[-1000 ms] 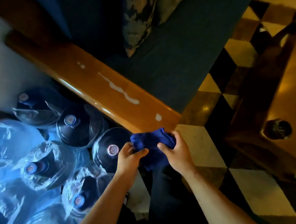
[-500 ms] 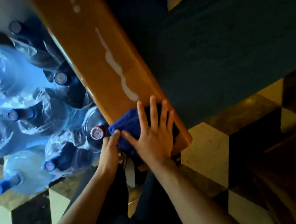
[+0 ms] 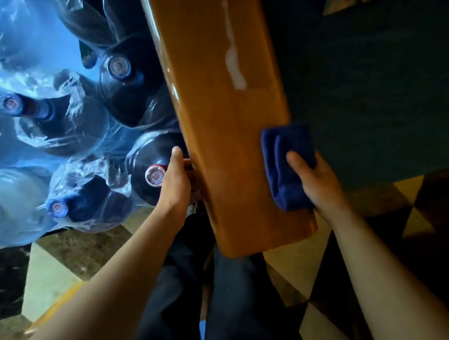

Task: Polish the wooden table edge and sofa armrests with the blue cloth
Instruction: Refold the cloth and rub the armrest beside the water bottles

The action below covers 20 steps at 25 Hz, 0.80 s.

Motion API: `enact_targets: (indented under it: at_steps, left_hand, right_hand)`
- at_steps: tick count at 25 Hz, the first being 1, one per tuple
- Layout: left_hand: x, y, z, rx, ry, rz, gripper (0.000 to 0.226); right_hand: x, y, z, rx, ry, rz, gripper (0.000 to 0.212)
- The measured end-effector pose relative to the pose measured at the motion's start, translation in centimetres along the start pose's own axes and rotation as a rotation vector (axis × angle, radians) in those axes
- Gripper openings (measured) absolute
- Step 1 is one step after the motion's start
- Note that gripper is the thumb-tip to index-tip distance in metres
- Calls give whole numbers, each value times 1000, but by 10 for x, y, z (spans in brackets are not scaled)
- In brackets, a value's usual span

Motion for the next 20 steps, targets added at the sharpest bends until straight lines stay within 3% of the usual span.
enact_targets:
  at_steps: [4, 6, 8, 10, 13, 15, 18, 20]
  left_hand:
    - [-7, 12, 4, -50, 43, -13, 70]
    - [1, 14, 2, -70, 66, -5, 71]
    - [10, 12, -2, -68, 90, -19, 67]
    - [16, 9, -2, -53, 103, -37, 65]
    - [10, 1, -1, -71, 87, -64, 69]
    - [3, 4, -7, -72, 112, -96, 66]
    - [-4, 8, -18, -100, 169, -164, 67]
    - [-5, 8, -24, -138, 190, -220, 70]
  right_hand:
    - [-9, -27, -65, -15, 13, -222, 102]
    - [2, -14, -61, -10, -15, -348, 114]
    - [10, 14, -36, 23, -131, -405, 112]
    - [12, 51, 15, 33, -258, -382, 97]
    - [20, 101, 72, -10, -302, -269, 77]
    - [20, 95, 63, -62, -313, -289, 68]
    - [22, 61, -11, -168, -371, -588, 71]
    - [59, 27, -73, -297, -278, -1023, 81]
Point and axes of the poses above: each hand's wrist, its own z-axis towards the middle knuckle, its own x-axis out of the palm, y = z × x, the point moved 9 cm from there along z, towards the middle knuckle, and after that the axes turned 1 degree about y, right-handed, at the moved point
